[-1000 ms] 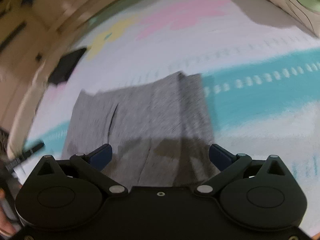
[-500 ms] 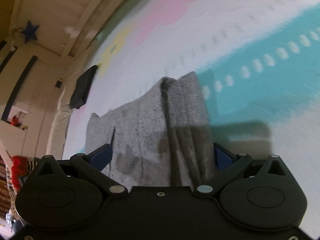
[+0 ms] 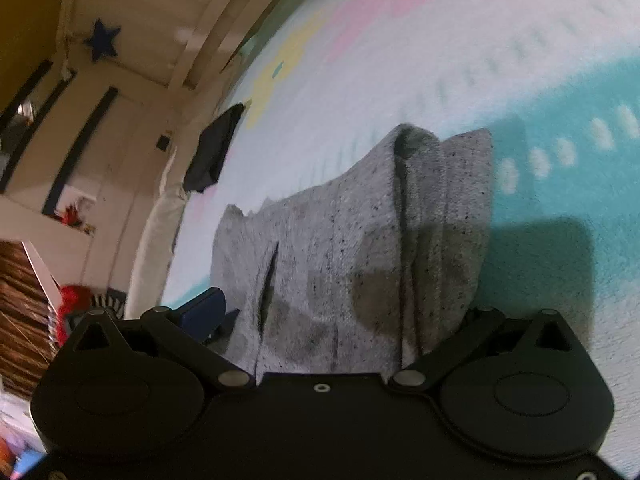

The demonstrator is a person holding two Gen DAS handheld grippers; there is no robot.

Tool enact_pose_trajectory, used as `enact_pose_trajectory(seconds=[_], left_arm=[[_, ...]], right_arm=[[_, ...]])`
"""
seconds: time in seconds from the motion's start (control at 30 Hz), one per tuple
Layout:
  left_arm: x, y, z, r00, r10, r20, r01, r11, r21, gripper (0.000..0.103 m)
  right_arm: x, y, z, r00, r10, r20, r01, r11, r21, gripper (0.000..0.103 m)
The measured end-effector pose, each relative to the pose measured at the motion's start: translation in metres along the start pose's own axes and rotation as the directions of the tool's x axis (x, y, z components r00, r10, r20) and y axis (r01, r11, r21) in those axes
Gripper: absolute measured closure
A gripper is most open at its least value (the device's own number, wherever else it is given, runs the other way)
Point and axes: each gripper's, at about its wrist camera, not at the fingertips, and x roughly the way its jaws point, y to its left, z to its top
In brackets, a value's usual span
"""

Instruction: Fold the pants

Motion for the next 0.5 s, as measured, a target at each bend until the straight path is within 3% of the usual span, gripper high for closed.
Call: enact_pose_trajectory(seconds=[0.03, 0.1, 0.13, 0.17, 0.2, 0.27, 0.33, 0.4, 0.5], left_arm=[[-0.001, 0.0, 0.0, 1.0, 0.003, 0.001, -0.003, 1.0, -0.01, 0.002], [-0.006, -0.003, -0.002, 1.0, -0.008, 0.024, 0.008, 1.0, -0.029, 0.027], [-0.01, -0.004, -0.003, 0.999, -0.013, 0.035, 0.014, 0.999, -0.036, 0.049], [-0.014, -0.009, -0.004, 0.999, -0.004, 0.039, 0.005, 0.999, -0.038, 0.061], [-0.017, -0.014, -0.004, 0.999, 0.023, 0.042, -0.022, 0.999, -0.026, 0.064], [-0.027, -0.028, -0.007, 0.995, 0.073, 0.074, -0.075, 0.997, 0.026, 0.078], [-0.039, -0.034, -0.008, 0.989, 0.092, 0.112, -0.097, 0.994, 0.041, 0.087], [-0.052, -0.035, -0.004, 0.985, 0.094, 0.146, -0.099, 0.995, 0.027, 0.09], [-0.073, -0.031, 0.009, 0.971, 0.11, 0.211, -0.116, 0.993, 0.014, 0.092]], right_arm=[[0.0, -0.001, 0.0, 1.0, -0.001, 0.006, 0.001, 1.0, 0.003, 0.0], [0.001, 0.004, -0.003, 0.999, -0.03, 0.015, 0.031, 0.999, -0.022, 0.0], [0.001, 0.008, -0.005, 0.998, -0.052, 0.022, 0.053, 0.998, -0.035, 0.0], [0.004, 0.013, -0.008, 0.997, -0.078, 0.028, 0.079, 0.995, -0.053, 0.003], [0.005, 0.022, -0.011, 0.992, -0.124, 0.03, 0.126, 0.988, -0.09, 0.008], [0.006, 0.04, -0.017, 0.967, -0.253, 0.041, 0.256, 0.952, -0.168, 0.046], [-0.002, 0.052, -0.022, 0.955, -0.287, 0.069, 0.295, 0.938, -0.18, 0.058], [-0.014, 0.061, -0.023, 0.962, -0.257, 0.092, 0.268, 0.952, -0.145, 0.061], [-0.021, 0.089, -0.024, 0.963, -0.24, 0.124, 0.262, 0.943, -0.207, 0.061]])
